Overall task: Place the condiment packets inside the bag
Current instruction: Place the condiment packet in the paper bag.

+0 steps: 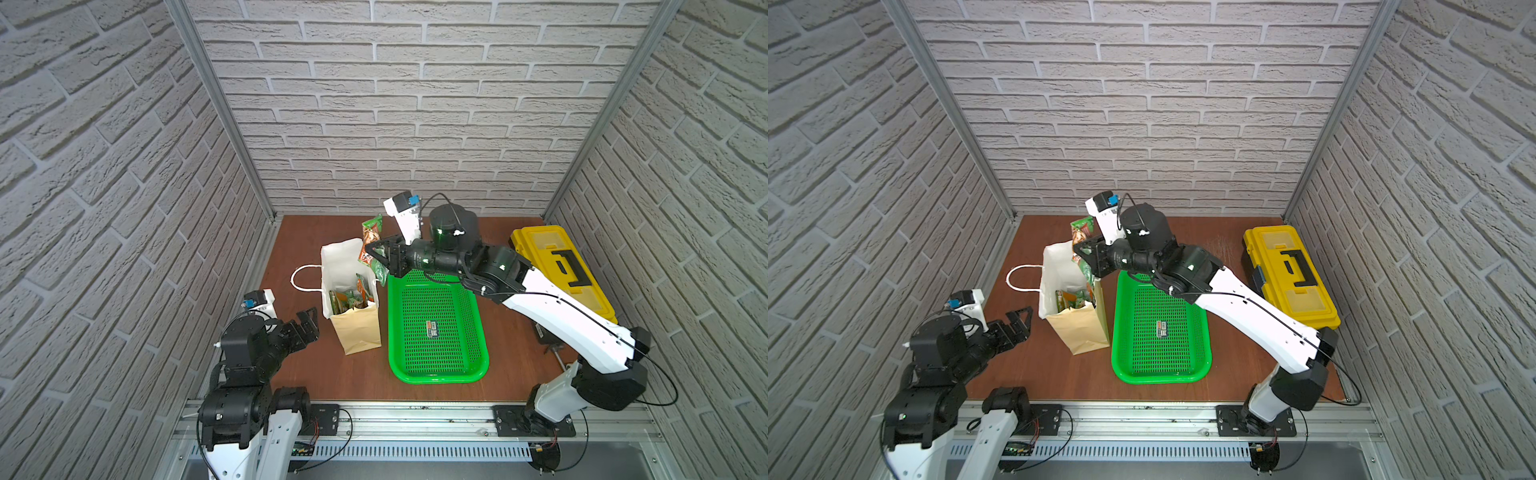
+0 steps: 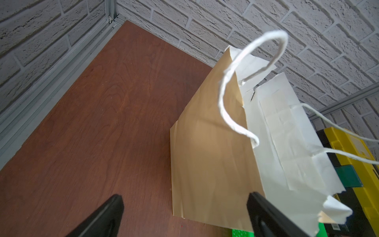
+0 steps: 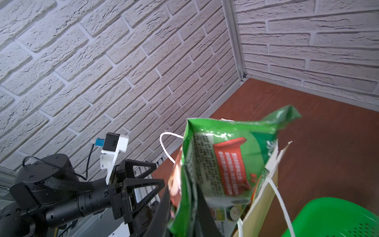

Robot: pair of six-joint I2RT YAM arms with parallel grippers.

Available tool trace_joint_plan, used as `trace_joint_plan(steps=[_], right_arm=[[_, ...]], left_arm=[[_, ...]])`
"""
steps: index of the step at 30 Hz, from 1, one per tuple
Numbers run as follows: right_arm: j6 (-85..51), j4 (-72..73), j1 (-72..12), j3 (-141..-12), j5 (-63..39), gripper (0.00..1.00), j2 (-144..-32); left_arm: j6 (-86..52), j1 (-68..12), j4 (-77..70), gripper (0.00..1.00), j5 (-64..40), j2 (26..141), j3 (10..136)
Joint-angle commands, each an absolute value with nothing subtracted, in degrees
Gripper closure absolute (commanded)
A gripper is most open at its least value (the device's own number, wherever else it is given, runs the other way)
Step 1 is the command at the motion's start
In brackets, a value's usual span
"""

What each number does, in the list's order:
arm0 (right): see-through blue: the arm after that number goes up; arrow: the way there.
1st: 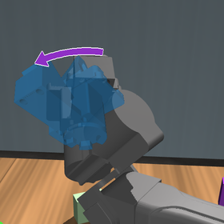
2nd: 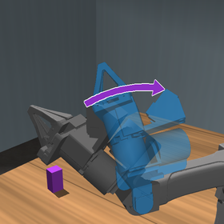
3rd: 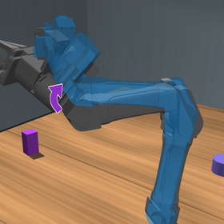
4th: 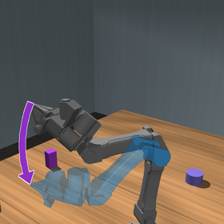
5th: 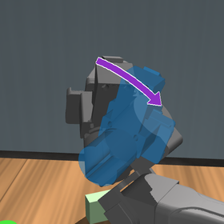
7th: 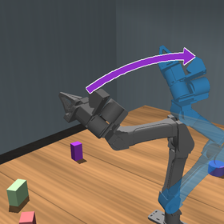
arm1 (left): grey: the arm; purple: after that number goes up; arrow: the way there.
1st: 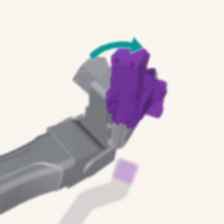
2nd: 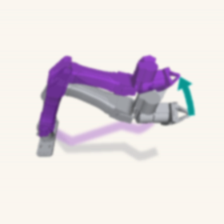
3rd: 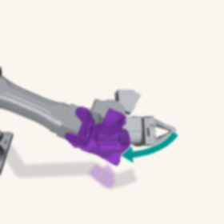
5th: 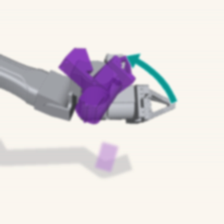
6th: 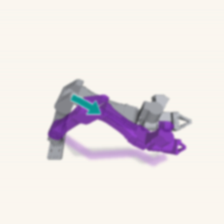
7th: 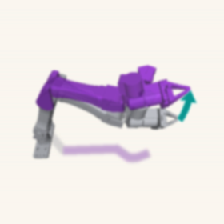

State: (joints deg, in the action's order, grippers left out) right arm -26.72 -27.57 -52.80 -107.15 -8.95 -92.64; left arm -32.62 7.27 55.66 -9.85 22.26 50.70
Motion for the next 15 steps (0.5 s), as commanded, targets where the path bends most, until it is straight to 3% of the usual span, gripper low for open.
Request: trace_joint_plan(steps=[1, 9, 10, 13, 15], right_arm=[[-25.5, -25.3, -53.9, -110.0, -11.1, 0.89, -95.6], [-26.0, -25.0, -54.0, -110.4, -11.3, 0.86, -103.1], [-26.0, -25.0, -54.0, -110.5, -11.4, 0.83, -103.8], [-25.9, -25.2, -54.0, -110.7, -11.5, 0.56, -104.6], [-25.8, -25.4, -54.1, -111.1, -11.8, 0.46, -104.4]], left_arm=[[-32.5, 7.0, 53.4, 0.02, -9.8, 21.6, 50.2], [-33.5, 6.9, 54.3, 0.02, -8.8, 20.8, 50.8], [-33.9, 6.9, 54.7, 0.02, -8.1, 20.3, 51.3], [-34.8, 6.9, 56.4, 0.02, -5.8, 19.2, 54.3], [-35.2, 6.9, 57.7, 0.02, -3.5, 18.7, 56.9]])
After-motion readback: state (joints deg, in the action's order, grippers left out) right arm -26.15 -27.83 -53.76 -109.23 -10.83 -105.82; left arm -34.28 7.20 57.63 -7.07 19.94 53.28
